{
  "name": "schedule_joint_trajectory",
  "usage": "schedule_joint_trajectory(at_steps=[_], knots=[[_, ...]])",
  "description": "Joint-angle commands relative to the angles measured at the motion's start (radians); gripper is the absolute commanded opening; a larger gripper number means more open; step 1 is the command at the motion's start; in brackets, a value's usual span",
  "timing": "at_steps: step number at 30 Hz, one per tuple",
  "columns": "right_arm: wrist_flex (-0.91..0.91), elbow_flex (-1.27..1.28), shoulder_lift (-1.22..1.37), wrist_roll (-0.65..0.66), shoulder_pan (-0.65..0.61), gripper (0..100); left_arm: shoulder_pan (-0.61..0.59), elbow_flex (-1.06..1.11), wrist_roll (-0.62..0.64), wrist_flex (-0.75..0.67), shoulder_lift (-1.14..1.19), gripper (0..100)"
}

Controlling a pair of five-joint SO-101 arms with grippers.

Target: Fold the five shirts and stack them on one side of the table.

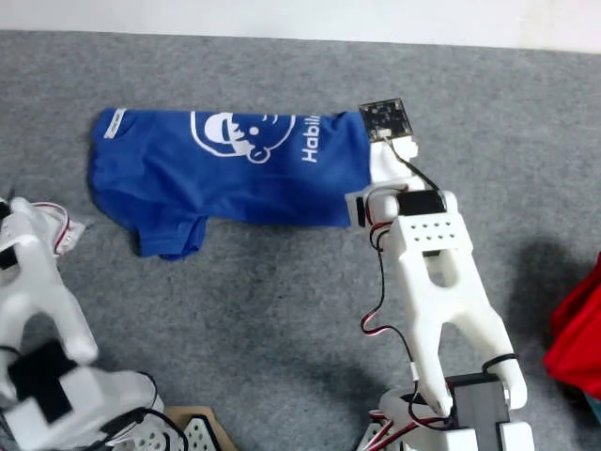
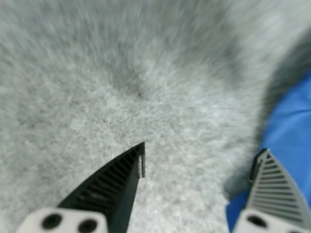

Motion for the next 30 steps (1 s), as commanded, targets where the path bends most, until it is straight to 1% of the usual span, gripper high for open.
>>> schedule_joint_trajectory(at_steps=[1,4,8,11,13,25,28,30], knots=[[-0.016,-0.01,-0.042,-0.015,-0.01,18.1,0.038,0.077,-0.003,0.026,-0.131,35],[-0.016,-0.01,-0.042,-0.015,-0.01,18.1,0.133,0.213,-0.003,-0.035,-0.173,35],[-0.015,-0.008,-0.042,-0.015,-0.01,18.1,0.243,0.358,-0.003,-0.213,-0.177,35],[-0.015,0.004,-0.042,-0.015,-0.008,18.1,0.292,0.423,-0.003,-0.336,-0.177,35],[-0.016,0.013,-0.042,-0.015,-0.008,18.1,0.309,0.429,-0.002,-0.384,-0.176,35],[-0.016,0.016,-0.042,-0.015,-0.008,18.1,0.334,0.401,-0.002,-0.407,-0.174,35],[-0.016,0.016,-0.042,-0.015,-0.008,18.1,0.337,0.381,-0.002,-0.423,-0.133,35],[-0.015,0.016,-0.042,-0.015,-0.01,18.1,0.337,0.343,-0.003,-0.425,-0.079,31]])
